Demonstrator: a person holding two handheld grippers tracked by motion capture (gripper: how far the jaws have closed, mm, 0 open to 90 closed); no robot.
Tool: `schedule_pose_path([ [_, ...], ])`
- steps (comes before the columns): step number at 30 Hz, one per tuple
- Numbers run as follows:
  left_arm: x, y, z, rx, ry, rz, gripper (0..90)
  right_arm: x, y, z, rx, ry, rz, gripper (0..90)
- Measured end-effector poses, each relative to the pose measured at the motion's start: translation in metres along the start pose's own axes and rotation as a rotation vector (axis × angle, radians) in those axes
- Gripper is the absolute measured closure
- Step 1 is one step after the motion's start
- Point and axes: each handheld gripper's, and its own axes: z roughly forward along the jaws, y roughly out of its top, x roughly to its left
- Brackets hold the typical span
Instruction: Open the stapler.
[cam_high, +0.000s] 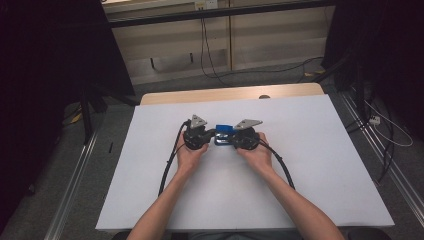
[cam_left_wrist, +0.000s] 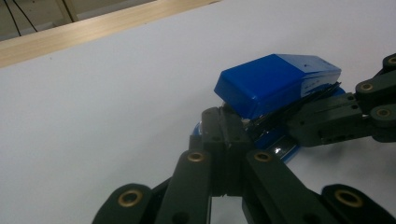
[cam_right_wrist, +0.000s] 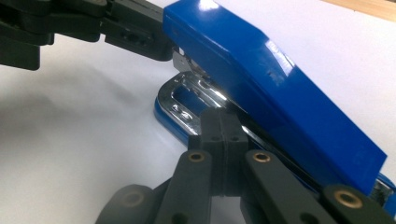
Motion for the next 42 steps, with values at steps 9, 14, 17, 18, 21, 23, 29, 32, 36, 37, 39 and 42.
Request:
schedule_pose_path([
  [9, 0.000, 0.005, -0.002, -0.017, -0.003, -0.007, 90.0, 0.000, 0.001, 0.000, 0.002, 0.006, 0.013, 90.0],
  [14, 0.000, 0.006, -0.001, -0.033, -0.009, -0.023, 90.0, 0.000, 0.001, 0.000, 0.005, 0.004, 0.003, 90.0],
  [17, 0.001, 0.006, -0.001, -0.039, -0.010, -0.029, 90.0, 0.002, 0.003, 0.000, 0.016, -0.007, -0.020, 90.0],
  [18, 0.002, 0.006, 0.000, -0.041, -0.011, -0.032, 90.0, 0.002, 0.003, 0.001, 0.018, -0.006, -0.025, 90.0],
  [21, 0.002, 0.006, -0.001, -0.043, -0.012, -0.027, 90.0, 0.001, 0.003, 0.001, 0.021, -0.002, -0.025, 90.0],
  [23, 0.002, 0.007, -0.001, -0.048, -0.016, -0.036, 90.0, 0.001, 0.003, 0.001, 0.020, -0.003, -0.027, 90.0],
  [29, 0.001, 0.009, -0.002, -0.060, -0.023, -0.038, 90.0, 0.003, 0.003, 0.000, 0.019, -0.019, -0.045, 90.0],
  [32, 0.001, 0.010, -0.003, -0.059, -0.023, -0.033, 90.0, 0.006, 0.004, -0.001, 0.015, -0.034, -0.074, 90.0],
  [36, 0.000, 0.012, -0.003, -0.062, -0.021, -0.033, 90.0, 0.009, 0.007, -0.005, -0.016, -0.040, -0.082, 90.0],
  [37, 0.000, 0.012, -0.003, -0.062, -0.021, -0.030, 90.0, 0.009, 0.008, -0.005, -0.026, -0.040, -0.078, 90.0],
  [39, 0.000, 0.013, -0.003, -0.063, -0.021, -0.029, 90.0, 0.010, 0.008, -0.006, -0.044, -0.034, -0.074, 90.0],
  [42, 0.000, 0.014, -0.003, -0.066, -0.024, -0.034, 90.0, 0.012, 0.010, -0.004, -0.076, -0.030, -0.060, 90.0],
])
